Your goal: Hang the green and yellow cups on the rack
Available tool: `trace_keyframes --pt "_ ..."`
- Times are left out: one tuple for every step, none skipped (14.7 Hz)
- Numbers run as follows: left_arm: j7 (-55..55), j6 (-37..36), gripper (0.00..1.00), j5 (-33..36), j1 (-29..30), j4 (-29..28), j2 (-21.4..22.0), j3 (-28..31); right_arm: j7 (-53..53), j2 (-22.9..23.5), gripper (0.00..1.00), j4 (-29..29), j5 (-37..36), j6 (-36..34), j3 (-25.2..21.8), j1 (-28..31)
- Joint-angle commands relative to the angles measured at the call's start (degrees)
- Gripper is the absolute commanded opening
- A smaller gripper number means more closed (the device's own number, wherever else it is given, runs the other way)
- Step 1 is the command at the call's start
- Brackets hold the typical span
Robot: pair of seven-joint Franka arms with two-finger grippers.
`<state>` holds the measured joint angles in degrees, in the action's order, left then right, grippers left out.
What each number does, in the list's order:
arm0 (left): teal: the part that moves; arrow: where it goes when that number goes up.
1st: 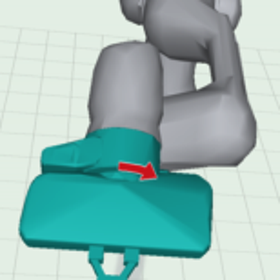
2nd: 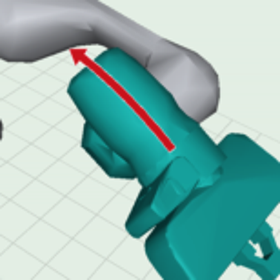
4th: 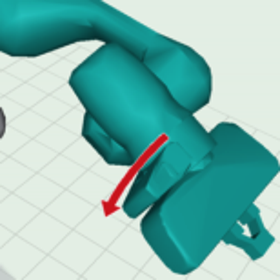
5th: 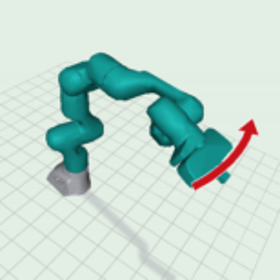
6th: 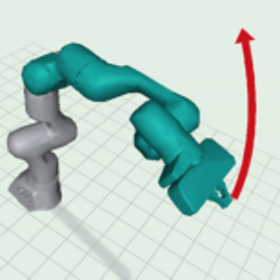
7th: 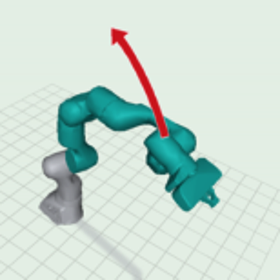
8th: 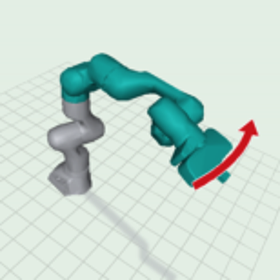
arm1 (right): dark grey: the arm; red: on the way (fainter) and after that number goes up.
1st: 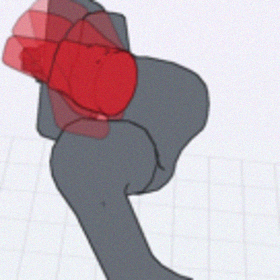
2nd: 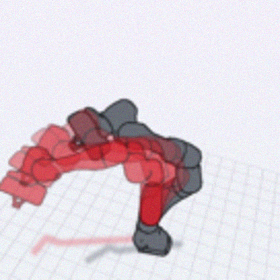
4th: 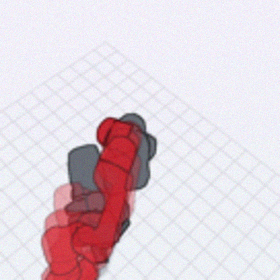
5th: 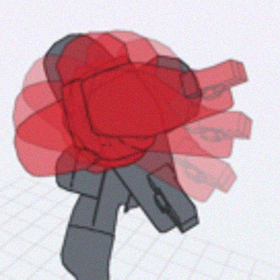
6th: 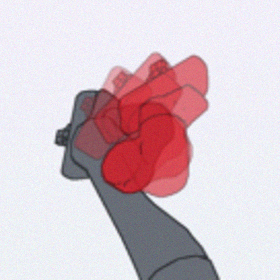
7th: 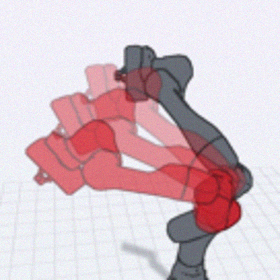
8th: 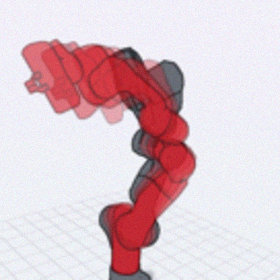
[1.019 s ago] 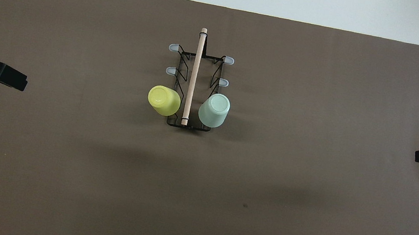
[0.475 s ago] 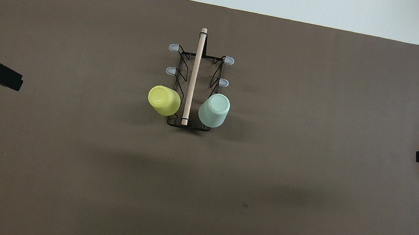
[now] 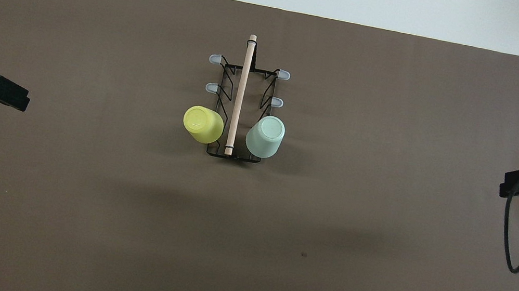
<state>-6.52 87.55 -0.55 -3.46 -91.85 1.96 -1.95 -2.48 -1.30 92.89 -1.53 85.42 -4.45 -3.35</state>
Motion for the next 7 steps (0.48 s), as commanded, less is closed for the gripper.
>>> trace_keyframes --pt "0.6 -1.0 1.0 -0.7 1.3 0.3 -0.3 -0.3 -3.3 -0.8 1.0 0.6 -1.2 1.7 0.3 -1.8" --pt "0.4 -0.9 1.0 -0.6 1.3 0.3 -0.3 -0.3 -3.0 -0.5 1.0 0.3 -1.1 2.5 0.2 -1.3" --pt "0.3 -0.9 1.0 -0.5 1.3 0.3 -0.3 -0.3 -2.5 -0.5 1.0 0.3 -1.1 3.3 0.1 -1.2" --pt "-0.1 -1.0 1.0 -0.5 1.3 0.2 -0.2 -0.3 -2.4 -0.5 1.0 0.3 -1.0 4.0 -0.2 -1.1" --pt "0.0 -1.0 1.0 -0.5 1.3 -0.4 0.1 -0.4 -2.4 -0.3 1.0 0.2 -0.6 4.7 -0.4 -1.0" --pt "-0.1 -0.8 1.0 -0.5 1.3 -1.1 0.3 -0.3 -2.4 -0.3 1.0 0.2 -0.4 4.8 -0.4 -1.0" --pt "-0.3 -0.7 1.0 -0.5 1.3 -1.1 0.4 -0.3 -2.7 -0.4 1.0 0.2 -0.4 4.8 -0.4 -1.0"
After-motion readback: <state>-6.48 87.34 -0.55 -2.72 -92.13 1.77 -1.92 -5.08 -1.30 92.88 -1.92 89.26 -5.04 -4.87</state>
